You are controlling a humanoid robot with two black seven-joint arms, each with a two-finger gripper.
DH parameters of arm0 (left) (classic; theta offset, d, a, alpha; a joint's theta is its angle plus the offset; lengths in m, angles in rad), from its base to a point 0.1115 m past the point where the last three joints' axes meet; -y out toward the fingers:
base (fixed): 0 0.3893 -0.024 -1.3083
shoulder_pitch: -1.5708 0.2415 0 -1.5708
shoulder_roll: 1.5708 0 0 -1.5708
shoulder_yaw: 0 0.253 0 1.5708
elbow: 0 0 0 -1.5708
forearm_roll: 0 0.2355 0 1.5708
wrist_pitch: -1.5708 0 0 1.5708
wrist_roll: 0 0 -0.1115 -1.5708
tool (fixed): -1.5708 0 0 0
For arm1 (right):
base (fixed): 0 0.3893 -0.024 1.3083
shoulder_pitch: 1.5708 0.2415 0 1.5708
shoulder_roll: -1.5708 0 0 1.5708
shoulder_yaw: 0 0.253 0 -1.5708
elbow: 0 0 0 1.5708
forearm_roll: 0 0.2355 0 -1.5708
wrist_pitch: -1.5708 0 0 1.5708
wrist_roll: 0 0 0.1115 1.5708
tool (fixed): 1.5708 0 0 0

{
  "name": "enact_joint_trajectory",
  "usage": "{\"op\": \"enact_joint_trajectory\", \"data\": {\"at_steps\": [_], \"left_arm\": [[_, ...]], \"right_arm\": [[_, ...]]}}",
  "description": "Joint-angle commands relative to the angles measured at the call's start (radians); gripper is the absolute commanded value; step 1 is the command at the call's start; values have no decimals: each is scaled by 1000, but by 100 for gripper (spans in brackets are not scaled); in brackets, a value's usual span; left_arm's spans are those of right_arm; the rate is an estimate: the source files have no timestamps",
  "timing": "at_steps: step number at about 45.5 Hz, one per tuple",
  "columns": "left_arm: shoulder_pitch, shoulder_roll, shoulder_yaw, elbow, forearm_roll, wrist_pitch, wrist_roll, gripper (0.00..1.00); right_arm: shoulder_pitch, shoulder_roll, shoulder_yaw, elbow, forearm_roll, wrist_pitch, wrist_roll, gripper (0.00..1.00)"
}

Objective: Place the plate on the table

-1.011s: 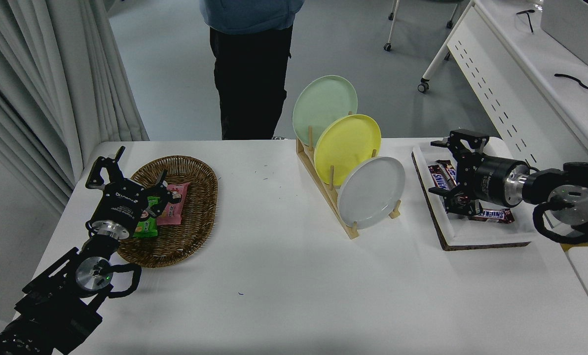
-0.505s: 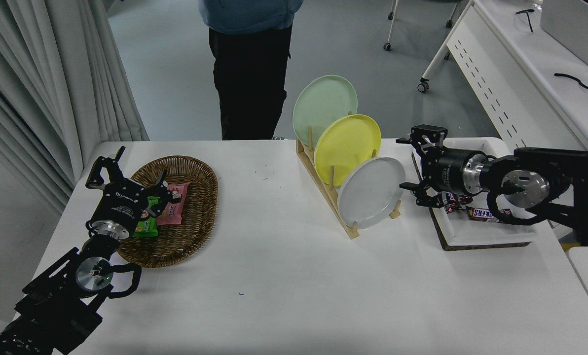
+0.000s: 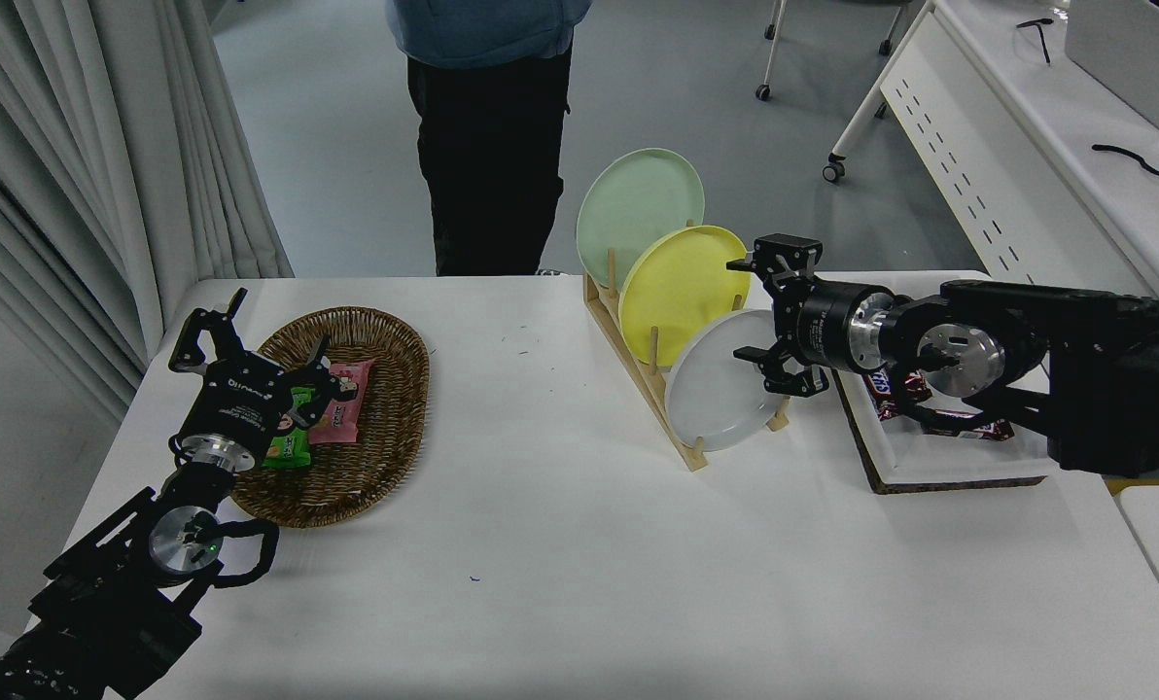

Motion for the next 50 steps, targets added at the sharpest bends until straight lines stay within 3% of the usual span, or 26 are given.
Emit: {"op": "enact_joint_trajectory", "data": {"at_steps": [1, 12, 27, 42, 50], "left_arm": [[0, 0, 1, 0, 0, 0, 0, 100], [0, 0, -1, 0, 0, 0, 0, 100], [0, -1, -1, 0, 0, 0, 0, 100], [0, 0, -1, 0, 0, 0, 0, 100], [0, 0, -1, 0, 0, 0, 0, 100]], "right_arm": [[-7, 32, -1, -34, 0, -44, -6, 100], [-9, 60, -10, -83, -67, -46, -79, 100], [-7, 89, -6, -123, -173, -44, -87, 100], [-29, 91, 65, -169, -175, -23, -211, 100], [-30, 91, 97, -173, -168, -20, -222, 99]]}}
